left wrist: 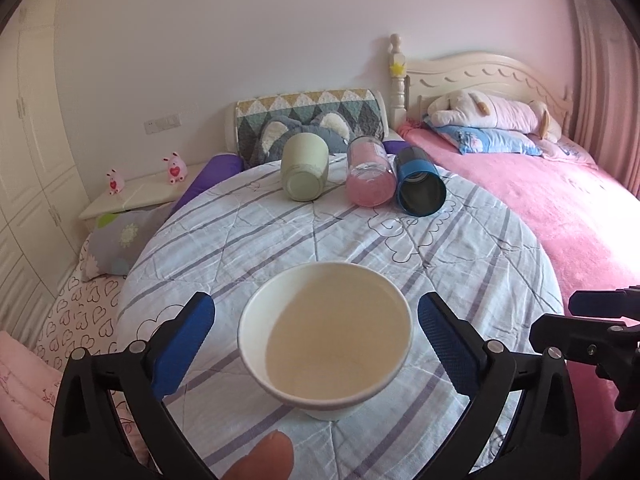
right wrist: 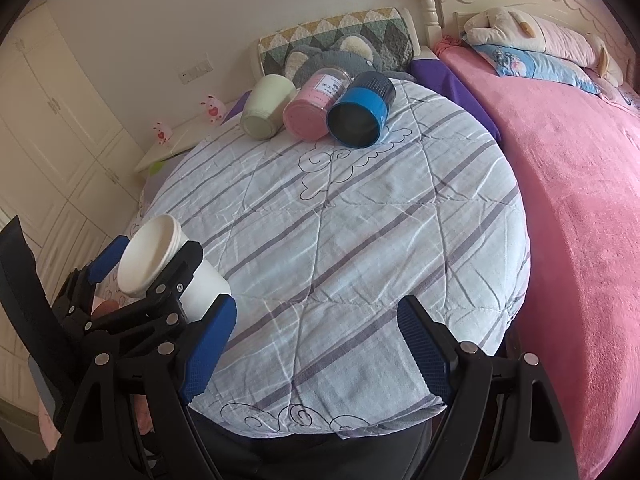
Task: Flip cup upright
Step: 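Lower the upright cup onto the duvet and open the left gripper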
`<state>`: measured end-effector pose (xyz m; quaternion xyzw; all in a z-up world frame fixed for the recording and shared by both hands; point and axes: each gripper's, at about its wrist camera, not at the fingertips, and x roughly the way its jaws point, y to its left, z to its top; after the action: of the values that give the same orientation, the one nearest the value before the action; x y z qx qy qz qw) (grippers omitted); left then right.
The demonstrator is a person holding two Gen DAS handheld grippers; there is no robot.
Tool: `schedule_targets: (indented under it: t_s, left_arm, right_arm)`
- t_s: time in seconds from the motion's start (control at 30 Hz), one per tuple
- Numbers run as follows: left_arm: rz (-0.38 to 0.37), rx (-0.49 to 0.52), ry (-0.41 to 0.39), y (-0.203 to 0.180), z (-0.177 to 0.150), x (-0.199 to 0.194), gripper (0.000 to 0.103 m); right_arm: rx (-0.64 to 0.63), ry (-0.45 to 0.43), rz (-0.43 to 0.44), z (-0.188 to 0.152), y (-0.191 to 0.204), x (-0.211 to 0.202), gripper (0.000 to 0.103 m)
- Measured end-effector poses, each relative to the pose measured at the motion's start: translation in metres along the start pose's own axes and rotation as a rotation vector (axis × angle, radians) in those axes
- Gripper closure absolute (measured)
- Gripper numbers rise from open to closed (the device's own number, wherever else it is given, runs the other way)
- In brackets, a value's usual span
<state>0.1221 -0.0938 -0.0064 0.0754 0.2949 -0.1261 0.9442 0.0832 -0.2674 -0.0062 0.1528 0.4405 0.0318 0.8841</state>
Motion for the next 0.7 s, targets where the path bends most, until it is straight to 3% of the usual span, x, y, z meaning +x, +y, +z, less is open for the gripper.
schedule_targets:
  t_s: [0.2,0.37,0.53,0.7]
  left_arm:
    - [-0.017,-0.015,-0.021,0.006,0.010,-0.021,0.000]
    - [-0.030,-0.063,-0.031,0.024,0.020,-0.055,0.000]
    - [0.025,-0.059,0.037,0.042,0.019,-0.088,0.000]
    - [0.065,-0.064,0.143,0.056,-0.005,-0.106,0.000]
  right_arm:
    - [0.006,-0.057,-0.003,-0.004,0.005,-0.019,0.019]
    - [0.009,-0.163,-0.014,-0.010,0.014,-0.053,0.019]
    - [-0.013,-0.255,-0.067,-0.024,0.029,-0.082,0.019]
    - [-0.071,-0.267,-0.114,-0.045,0.051,-0.086,0.019]
